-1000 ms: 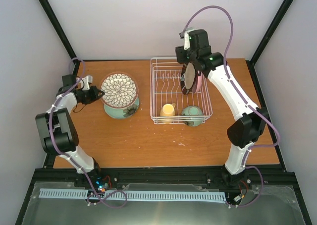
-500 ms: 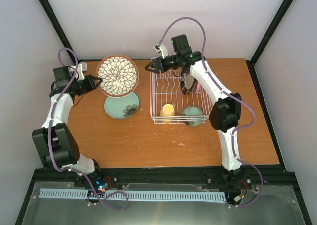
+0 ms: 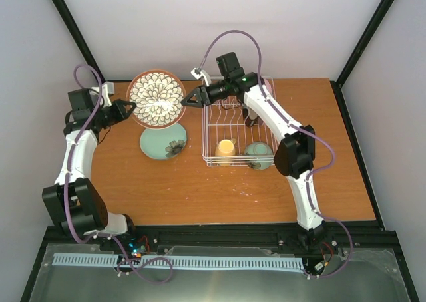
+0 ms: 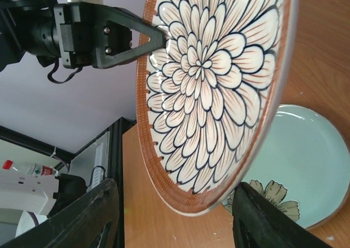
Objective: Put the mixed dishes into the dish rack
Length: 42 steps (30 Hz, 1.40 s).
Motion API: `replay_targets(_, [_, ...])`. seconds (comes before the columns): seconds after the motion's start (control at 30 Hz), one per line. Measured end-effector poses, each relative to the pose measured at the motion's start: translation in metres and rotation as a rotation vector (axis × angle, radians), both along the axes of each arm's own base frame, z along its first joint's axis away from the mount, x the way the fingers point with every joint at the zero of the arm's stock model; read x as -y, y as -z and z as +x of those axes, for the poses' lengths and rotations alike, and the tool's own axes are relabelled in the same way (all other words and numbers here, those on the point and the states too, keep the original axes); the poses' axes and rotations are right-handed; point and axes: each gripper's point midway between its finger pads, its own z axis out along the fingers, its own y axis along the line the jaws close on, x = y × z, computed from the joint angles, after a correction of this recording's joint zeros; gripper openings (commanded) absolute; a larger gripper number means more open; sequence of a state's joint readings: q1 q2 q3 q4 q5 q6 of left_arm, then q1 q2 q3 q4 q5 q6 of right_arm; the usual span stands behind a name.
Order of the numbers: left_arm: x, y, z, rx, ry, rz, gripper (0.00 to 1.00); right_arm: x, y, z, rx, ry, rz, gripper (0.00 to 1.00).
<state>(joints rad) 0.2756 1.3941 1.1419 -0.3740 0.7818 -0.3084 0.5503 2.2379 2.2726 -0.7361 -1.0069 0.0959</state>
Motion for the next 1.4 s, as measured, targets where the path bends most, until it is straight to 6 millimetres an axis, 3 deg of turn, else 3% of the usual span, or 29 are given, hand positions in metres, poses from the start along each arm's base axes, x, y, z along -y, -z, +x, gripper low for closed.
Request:
replay_targets(0.27, [0.000,0.006,-0.011,-0.017,-0.021,-0.005,0.01,-0.023,0.019,0.008,-0.061,-0.019,0.024,0.49])
replay_targets(0.33, [0.001,0.010,-0.013,-0.025,-0.023,-0.009,0.01,-0.029,0.025,0.007,-0.075,-0.023,0.023,0.36])
replay_targets(0.43, [0.000,0.011,-0.016,-0.030,-0.030,-0.014,0.01,-0.034,0.032,0.009,-0.099,-0.014,0.017,0.04])
replay_targets(0.57, [0.002,0.003,-0.019,0.019,-0.028,0.036,0.01,-0.033,0.052,0.026,-0.168,0.113,-0.055,0.03])
replay_targets(0.77, [-0.001,0.010,-0.020,0.009,-0.046,0.052,0.04,-0.038,0.056,0.026,-0.159,0.129,-0.070,0.03])
replay_targets(0.8, [-0.002,0.011,-0.019,0.008,-0.048,0.053,0.08,-0.038,0.057,0.026,-0.157,0.132,-0.072,0.03])
replay_targets(1.0, [0.001,0.008,-0.017,0.005,-0.040,0.021,0.56,-0.034,0.062,0.029,-0.117,0.145,-0.092,0.03])
replay_targets(1.1, [-0.001,0.007,-0.011,0.002,-0.048,0.019,0.71,-0.030,0.069,0.028,-0.110,0.158,-0.120,0.03])
replay_targets(1.23, [-0.006,0.009,-0.003,-0.007,-0.065,0.028,0.76,-0.018,0.070,0.033,-0.099,0.207,-0.148,0.03])
replay_targets(1.4, [-0.012,0.009,0.010,-0.006,-0.081,0.043,0.79,0.002,0.054,0.051,-0.046,0.300,-0.162,0.03])
